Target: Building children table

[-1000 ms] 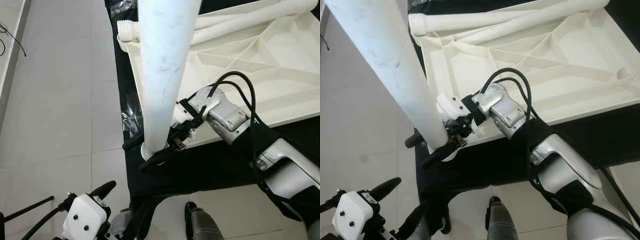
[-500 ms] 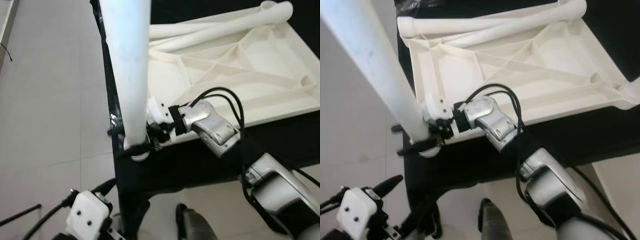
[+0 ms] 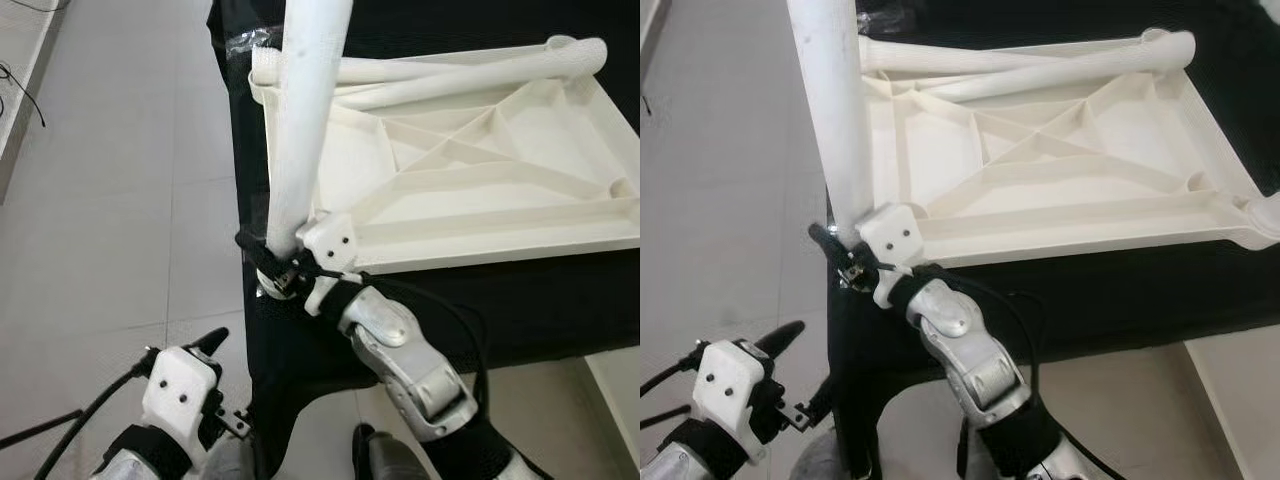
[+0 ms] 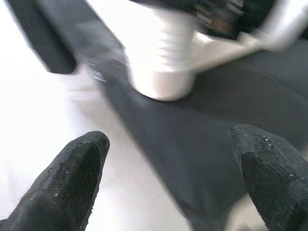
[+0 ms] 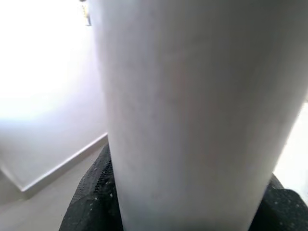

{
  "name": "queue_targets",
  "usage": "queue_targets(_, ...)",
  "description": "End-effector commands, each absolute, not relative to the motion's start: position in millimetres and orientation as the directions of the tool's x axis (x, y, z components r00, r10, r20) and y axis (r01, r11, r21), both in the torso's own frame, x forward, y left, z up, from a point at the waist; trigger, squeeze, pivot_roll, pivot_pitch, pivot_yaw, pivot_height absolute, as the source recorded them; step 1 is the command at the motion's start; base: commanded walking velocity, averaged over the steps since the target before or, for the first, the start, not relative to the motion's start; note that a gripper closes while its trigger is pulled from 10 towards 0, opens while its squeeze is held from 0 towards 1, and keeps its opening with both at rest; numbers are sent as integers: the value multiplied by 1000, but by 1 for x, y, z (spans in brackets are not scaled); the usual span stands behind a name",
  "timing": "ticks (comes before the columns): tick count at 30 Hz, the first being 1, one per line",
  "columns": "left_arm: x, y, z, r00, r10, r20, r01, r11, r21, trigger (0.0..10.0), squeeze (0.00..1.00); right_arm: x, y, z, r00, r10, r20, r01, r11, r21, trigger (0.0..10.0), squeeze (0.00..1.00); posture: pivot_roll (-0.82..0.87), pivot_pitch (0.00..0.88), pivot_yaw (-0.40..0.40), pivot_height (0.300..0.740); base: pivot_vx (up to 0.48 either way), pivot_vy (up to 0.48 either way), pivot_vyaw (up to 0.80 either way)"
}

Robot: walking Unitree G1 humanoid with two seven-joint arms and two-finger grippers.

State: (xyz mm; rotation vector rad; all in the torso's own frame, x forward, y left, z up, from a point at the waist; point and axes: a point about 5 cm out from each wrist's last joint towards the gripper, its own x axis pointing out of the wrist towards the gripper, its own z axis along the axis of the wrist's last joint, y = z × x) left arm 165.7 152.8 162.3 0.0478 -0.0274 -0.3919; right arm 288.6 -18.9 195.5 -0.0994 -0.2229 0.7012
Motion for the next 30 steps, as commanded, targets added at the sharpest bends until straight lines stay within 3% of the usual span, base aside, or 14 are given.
queue_targets(1, 168, 162, 157, 945, -326, 7, 326, 945, 36, 10000, 0, 300, -40, 150, 864, 500, -50, -501, 848, -175, 10000, 0, 42, 235, -16, 740, 0, 0, 0)
queue_targets(6, 183, 179, 167, 966, -249, 65, 243, 967, 80, 10000, 0, 305, -41, 152, 882, 469, -50, -468, 859, -207, 10000, 0, 41, 204, -16, 740, 0, 0, 0)
queue_targets(7, 193, 189, 186, 965, -217, 145, 207, 975, 81, 10000, 0, 313, -44, 153, 886, 461, -47, -459, 860, -224, 10000, 0, 40, 187, -13, 740, 0, 0, 0)
queue_targets(11, 202, 195, 209, 947, -223, 230, 210, 974, 83, 10000, 0, 320, -48, 155, 890, 453, -44, -450, 862, -233, 10000, 0, 39, 180, -11, 740, 0, 0, 0)
queue_targets(14, 214, 192, 248, 882, -294, 368, 288, 955, 73, 10000, 0, 328, -49, 157, 894, 446, -38, -441, 864, -242, 10000, 0, 38, 174, -5, 740, 0, 0, 0)
queue_targets(17, 224, 170, 303, 709, -487, 509, 506, 855, 114, 10000, 0, 333, -48, 158, 897, 441, -31, -435, 866, -246, 10000, 0, 41, 158, 5, 740, 0, 0, 0)
queue_targets(18, 224, 170, 303, 709, -487, 509, 506, 855, 114, 10000, 0, 333, -48, 158, 897, 441, -31, -435, 866, -246, 10000, 0, 41, 158, 5, 740, 0, 0, 0)
queue_targets(21, 232, 154, 329, 594, -610, 524, 627, 759, 173, 10000, 0, 334, -43, 159, 895, 445, -27, -438, 866, -240, 10000, 0, 47, 150, 17, 740, 0, 0, 0)
queue_targets(23, 239, 150, 335, 574, -631, 522, 646, 741, 184, 10000, 0, 334, -41, 160, 893, 449, -25, -442, 866, -235, 10000, 0, 48, 152, 19, 740, 0, 0, 0)
queue_targets(27, 254, 146, 344, 570, -649, 503, 663, 726, 185, 10000, 0, 334, -37, 161, 890, 456, -19, -448, 865, -228, 10000, 0, 46, 151, 28, 740, 0, 0, 0)
queue_targets(30, 287, 145, 345, 649, -635, 419, 641, 753, 148, 10000, 0, 334, -33, 163, 885, 466, -10, -457, 862, -218, 10000, 0, 39, 154, 33, 740, 0, 0, 0)
